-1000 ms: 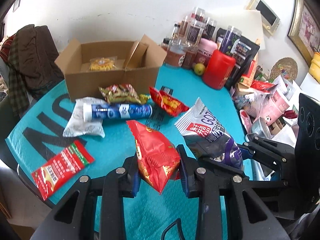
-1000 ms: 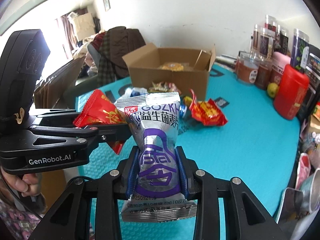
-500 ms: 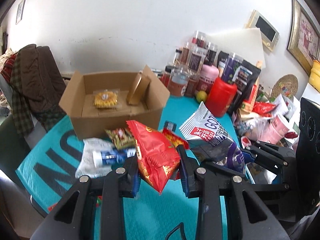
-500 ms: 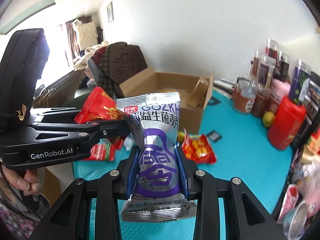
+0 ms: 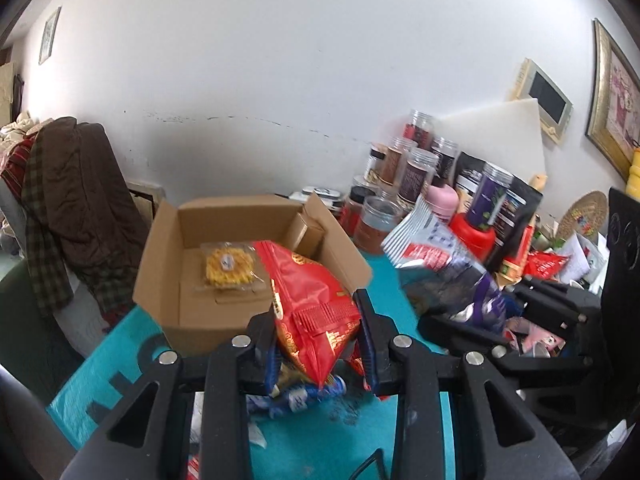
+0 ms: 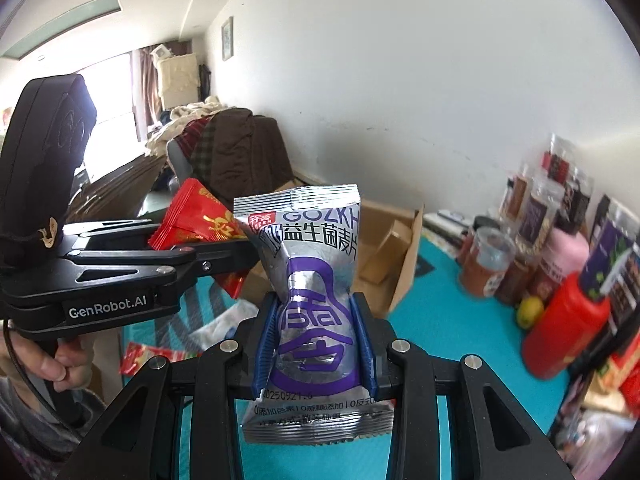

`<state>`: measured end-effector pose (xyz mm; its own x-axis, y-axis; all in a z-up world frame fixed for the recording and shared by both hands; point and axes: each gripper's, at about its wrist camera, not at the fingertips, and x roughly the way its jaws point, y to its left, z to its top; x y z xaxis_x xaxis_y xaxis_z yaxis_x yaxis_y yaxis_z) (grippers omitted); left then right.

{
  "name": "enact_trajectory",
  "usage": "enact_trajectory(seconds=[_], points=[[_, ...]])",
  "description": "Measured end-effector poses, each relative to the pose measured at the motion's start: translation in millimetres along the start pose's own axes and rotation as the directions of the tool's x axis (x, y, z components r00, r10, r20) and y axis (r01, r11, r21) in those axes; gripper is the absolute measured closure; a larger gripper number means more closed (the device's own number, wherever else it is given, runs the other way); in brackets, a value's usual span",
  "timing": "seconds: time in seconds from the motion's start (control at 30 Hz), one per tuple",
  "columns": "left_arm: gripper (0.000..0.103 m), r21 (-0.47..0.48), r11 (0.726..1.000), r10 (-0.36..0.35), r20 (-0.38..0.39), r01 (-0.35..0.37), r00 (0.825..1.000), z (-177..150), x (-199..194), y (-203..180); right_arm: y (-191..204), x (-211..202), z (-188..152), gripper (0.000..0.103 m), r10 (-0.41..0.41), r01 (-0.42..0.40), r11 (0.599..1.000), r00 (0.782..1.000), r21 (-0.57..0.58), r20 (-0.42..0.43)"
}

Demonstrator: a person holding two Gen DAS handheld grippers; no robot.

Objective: Organize snacks
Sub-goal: 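Lift the red chip bag and GOZKH bag and carry them toward the box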

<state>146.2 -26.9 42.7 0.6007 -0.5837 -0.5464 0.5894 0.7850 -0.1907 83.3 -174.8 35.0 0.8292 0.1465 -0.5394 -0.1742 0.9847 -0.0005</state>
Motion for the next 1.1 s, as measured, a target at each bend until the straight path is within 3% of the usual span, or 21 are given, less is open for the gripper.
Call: enact_trajectory(seconds=[0.3,0.67,0.87,1.1], points=[[0.072,-0.006,0.998,0.061,0.024,-0.061,0.998,32,21,26,1,26,36,0.068,0.011,-0.008,0.998,0.999,-0.066,0.042],[0.072,-0.041,0.991,0.128,0.046,-0.126,0.991,60,57,51,-15,74,57,0.068,0.034,-0.033,0.999,0.999,-0.025,0.039],[0.072,-0.068,0.991,0.122,0.026,-0.12,0.992,75,83,59,-32,101,68,0.068,0.022,-0.022,0.999,0.999,0.024,0.024],[0.072,-0.085,0.983,0.168,0.05,-0.163,0.985,94,106,67,-46,120,83,0.068,-0.018,0.017,0.999,0.999,0.048,0.037]])
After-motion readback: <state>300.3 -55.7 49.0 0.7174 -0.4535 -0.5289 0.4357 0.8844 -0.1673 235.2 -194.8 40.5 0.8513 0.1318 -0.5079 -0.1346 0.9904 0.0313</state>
